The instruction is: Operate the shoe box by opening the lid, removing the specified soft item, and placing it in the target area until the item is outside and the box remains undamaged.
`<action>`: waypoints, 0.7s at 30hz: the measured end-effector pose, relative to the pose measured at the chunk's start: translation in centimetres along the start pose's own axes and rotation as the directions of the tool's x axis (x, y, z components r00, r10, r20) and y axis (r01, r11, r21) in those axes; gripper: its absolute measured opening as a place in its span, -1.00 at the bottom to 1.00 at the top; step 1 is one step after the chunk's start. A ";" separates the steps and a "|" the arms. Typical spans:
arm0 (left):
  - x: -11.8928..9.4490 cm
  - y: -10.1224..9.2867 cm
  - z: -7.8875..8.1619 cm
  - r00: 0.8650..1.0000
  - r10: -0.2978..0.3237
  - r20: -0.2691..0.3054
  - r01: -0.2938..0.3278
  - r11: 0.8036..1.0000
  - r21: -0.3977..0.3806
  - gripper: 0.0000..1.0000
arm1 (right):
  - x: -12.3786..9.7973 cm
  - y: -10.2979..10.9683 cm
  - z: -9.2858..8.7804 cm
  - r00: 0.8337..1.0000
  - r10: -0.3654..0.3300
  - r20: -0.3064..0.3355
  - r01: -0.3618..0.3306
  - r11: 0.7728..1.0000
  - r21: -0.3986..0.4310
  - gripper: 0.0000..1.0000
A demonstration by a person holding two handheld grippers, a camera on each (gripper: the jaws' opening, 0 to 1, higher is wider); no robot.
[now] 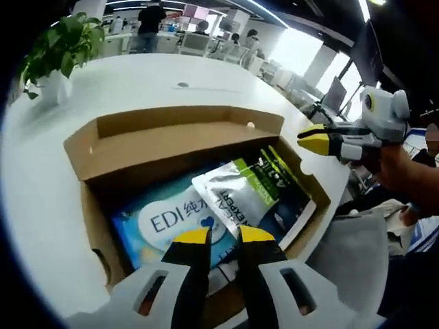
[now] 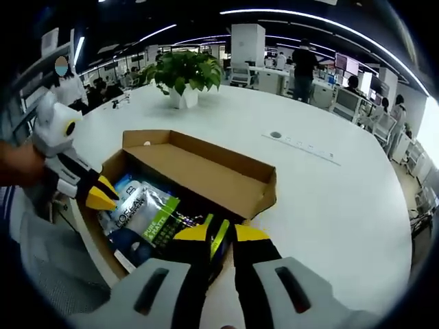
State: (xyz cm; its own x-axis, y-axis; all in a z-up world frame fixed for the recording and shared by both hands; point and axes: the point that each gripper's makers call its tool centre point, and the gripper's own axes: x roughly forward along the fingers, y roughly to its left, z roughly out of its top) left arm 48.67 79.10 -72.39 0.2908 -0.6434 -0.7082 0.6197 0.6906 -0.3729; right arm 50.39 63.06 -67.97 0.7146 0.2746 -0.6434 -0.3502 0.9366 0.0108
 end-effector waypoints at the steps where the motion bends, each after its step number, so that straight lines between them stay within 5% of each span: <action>1: 0.1 0.0 0.1 1.000 -0.001 0.005 0.001 1.000 0.001 -0.76 | 0.0 0.0 0.0 1.000 0.000 0.000 0.000 1.000 0.001 -0.79; 21: 2.1 -1.1 0.2 0.999 -0.048 -0.012 0.047 0.994 -0.097 -0.79 | 0.0 -0.2 -0.4 1.000 0.008 -0.002 -0.008 1.000 0.009 -0.81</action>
State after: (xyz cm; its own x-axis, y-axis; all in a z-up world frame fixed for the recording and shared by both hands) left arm 48.76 76.93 -73.28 0.2517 -0.6717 -0.6968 0.5590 0.6886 -0.4619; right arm 50.17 62.82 -68.29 0.7103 0.2815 -0.6452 -0.3501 0.9364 0.0232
